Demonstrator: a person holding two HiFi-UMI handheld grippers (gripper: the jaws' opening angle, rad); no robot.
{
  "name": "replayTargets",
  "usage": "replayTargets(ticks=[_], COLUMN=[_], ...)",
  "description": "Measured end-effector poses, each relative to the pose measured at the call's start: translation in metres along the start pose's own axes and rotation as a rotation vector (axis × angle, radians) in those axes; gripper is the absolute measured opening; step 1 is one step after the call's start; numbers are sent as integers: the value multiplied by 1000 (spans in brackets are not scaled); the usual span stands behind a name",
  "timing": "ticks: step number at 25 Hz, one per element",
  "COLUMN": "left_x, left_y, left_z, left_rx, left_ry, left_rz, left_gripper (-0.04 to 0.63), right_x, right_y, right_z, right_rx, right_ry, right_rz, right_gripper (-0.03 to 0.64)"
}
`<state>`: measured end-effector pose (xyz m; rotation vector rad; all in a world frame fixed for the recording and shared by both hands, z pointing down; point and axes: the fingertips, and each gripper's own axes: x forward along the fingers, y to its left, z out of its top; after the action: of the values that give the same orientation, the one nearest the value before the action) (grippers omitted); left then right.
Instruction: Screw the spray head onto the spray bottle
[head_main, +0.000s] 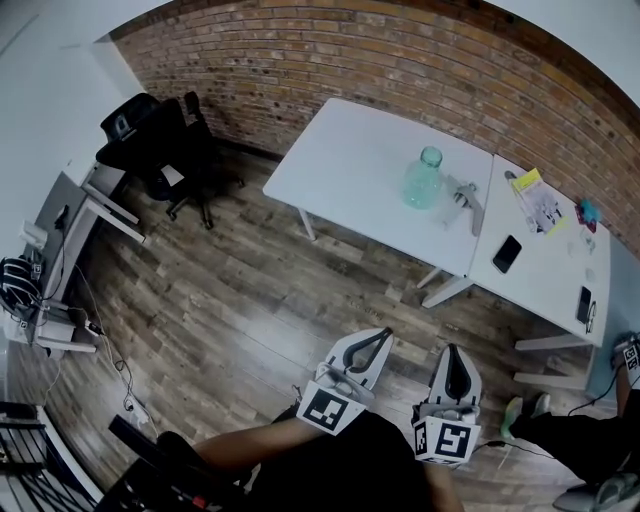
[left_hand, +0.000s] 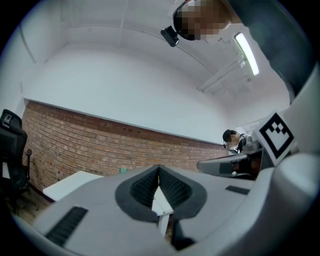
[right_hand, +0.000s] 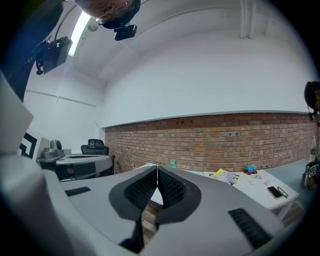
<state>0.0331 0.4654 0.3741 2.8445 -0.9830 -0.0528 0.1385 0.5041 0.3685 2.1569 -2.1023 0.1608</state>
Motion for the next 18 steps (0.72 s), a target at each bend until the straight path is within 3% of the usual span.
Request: replayTargets(ticks=[18], left_x=[6], left_y=[58], left_z=[5], left_rx=[-20], left_ry=[-2], left_rz=[7], left_gripper=[2], right_x=[43], right_y=[17], right_z=[4], right_rx=[3], right_ry=[-6], right_rz=[-50], right_gripper=[8])
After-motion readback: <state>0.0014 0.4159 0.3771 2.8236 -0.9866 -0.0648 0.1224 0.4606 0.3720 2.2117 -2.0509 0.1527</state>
